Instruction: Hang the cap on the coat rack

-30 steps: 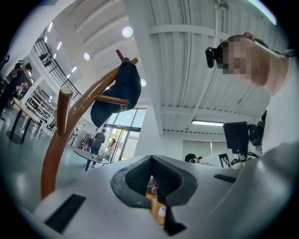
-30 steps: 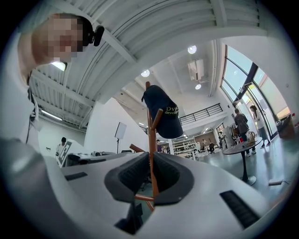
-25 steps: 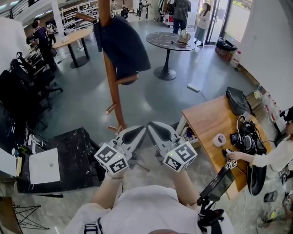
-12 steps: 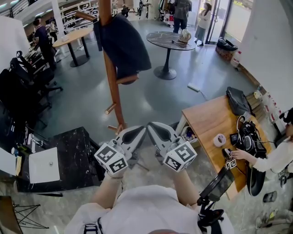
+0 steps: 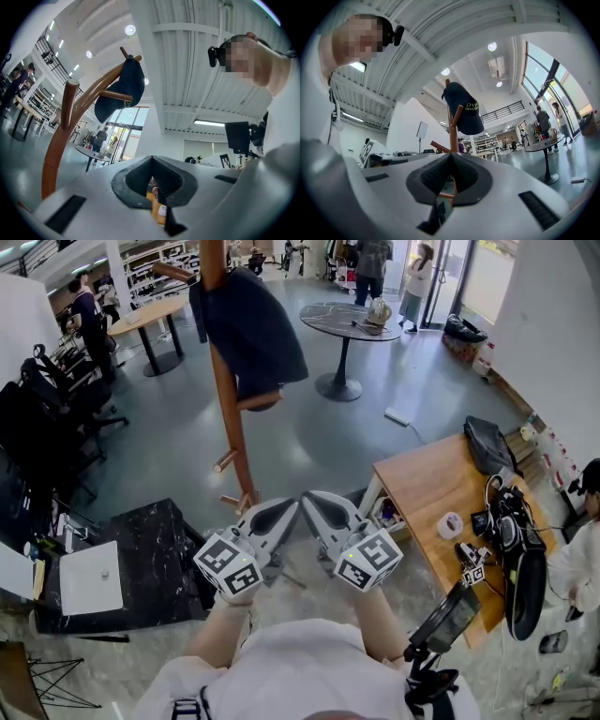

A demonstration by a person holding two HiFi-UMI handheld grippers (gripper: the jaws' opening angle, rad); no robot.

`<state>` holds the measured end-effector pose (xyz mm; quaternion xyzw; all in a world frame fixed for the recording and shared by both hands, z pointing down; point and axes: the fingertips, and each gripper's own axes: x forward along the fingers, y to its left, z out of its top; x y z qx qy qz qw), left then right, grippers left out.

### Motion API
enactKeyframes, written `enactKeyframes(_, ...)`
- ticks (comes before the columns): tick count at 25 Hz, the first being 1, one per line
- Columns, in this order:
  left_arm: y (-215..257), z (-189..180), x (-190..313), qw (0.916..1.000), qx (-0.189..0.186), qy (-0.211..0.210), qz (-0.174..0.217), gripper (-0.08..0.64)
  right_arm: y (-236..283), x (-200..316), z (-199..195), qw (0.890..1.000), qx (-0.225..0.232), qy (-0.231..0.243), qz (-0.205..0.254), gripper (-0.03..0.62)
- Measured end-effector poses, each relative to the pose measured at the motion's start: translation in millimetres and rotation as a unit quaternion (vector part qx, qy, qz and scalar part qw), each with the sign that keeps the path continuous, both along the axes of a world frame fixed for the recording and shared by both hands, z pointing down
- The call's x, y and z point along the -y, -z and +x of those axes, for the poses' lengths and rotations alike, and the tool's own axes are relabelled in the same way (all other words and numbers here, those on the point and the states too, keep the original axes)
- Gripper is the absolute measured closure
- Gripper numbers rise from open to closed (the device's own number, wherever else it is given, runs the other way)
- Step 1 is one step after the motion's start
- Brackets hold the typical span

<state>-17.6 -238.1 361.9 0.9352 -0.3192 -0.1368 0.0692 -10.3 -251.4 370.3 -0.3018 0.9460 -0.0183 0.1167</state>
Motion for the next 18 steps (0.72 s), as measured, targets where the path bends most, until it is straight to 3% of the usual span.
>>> enactKeyframes(18, -4.3, -1.5, -9.8, 1.0000, 0.001, -0.006, -0.004, 0.552, -2.3, -10.2, -2.5, 1.000, -0.002, 0.008, -0.008, 0.568)
